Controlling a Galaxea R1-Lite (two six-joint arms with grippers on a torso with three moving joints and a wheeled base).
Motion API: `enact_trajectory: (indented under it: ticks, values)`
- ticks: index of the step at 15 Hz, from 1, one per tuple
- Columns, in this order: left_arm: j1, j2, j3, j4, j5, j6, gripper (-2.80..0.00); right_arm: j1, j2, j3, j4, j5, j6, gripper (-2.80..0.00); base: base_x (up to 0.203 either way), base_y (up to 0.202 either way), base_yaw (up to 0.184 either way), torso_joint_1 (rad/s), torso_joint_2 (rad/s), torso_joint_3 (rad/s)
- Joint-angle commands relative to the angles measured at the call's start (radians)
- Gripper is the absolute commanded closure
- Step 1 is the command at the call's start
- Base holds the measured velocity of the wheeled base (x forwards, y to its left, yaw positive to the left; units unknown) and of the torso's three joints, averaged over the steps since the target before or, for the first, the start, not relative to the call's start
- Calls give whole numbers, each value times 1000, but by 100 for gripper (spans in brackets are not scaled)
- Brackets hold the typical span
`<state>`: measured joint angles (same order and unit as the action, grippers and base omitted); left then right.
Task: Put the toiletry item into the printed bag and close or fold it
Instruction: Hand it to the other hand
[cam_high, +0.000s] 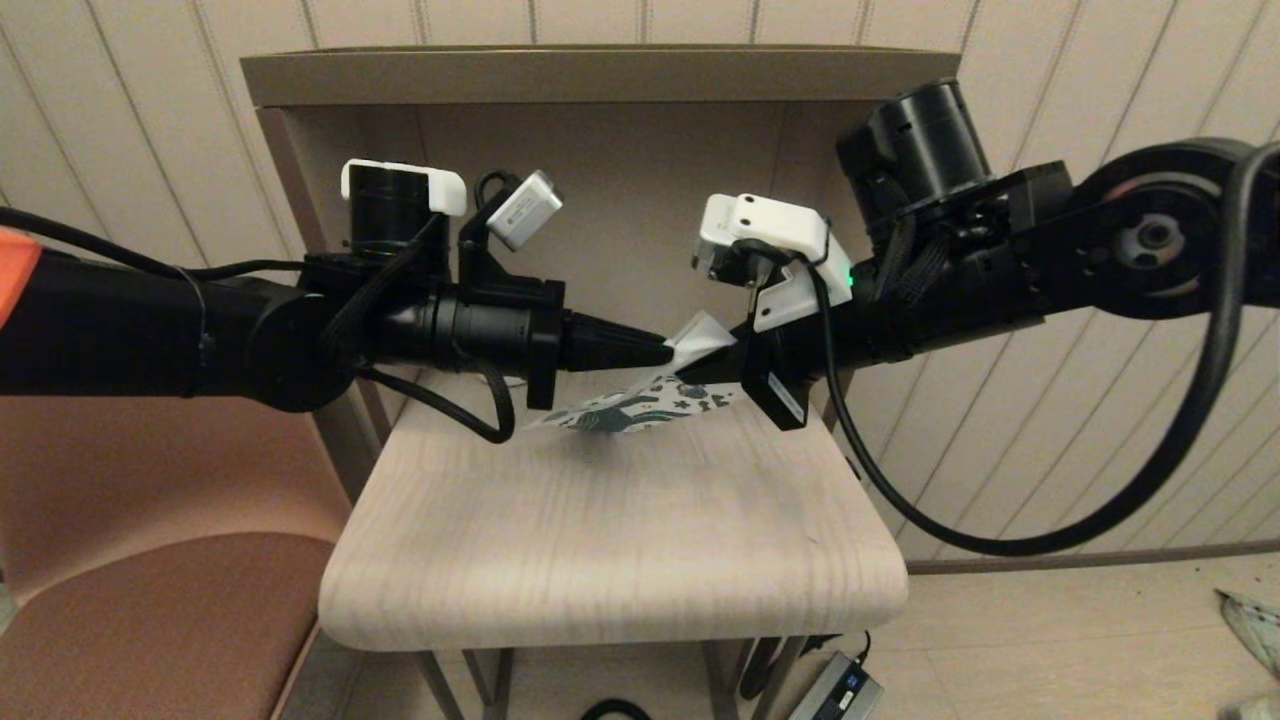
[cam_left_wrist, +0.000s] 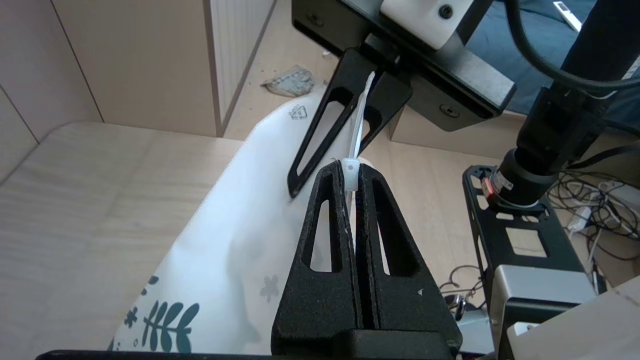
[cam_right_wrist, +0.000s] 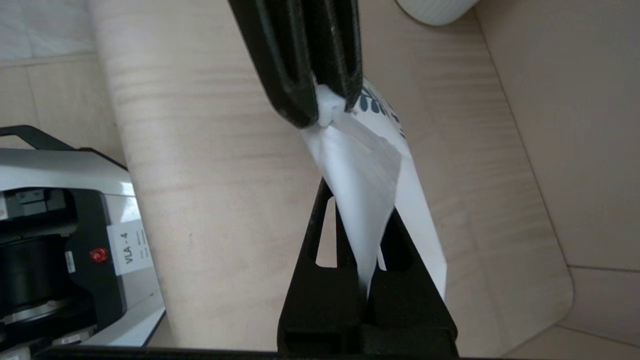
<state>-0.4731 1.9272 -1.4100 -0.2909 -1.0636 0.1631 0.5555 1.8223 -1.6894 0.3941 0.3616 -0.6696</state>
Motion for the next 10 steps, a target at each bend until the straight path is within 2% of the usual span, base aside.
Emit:
enact_trajectory:
  ticks: [1,3,4,10]
  values:
    - [-2,7,0,-1,-6,1,0,4,9,-6,5,-1,-4,-280,0,0,0,0,0,0]
    - [-2,6,0,-1,-6,1,0,7,13,-7,3,-8,-3,-280,0,0,0,0,0,0]
    - [-2,6,0,-1,-6,1,0,10,19,-6,-3,-7,-2,0,0,0,0,0,0,0]
    - [-2,8,0,-1,-6,5,0,17,3,-11,5,-9,-3,0,0,0,0,0,0,0]
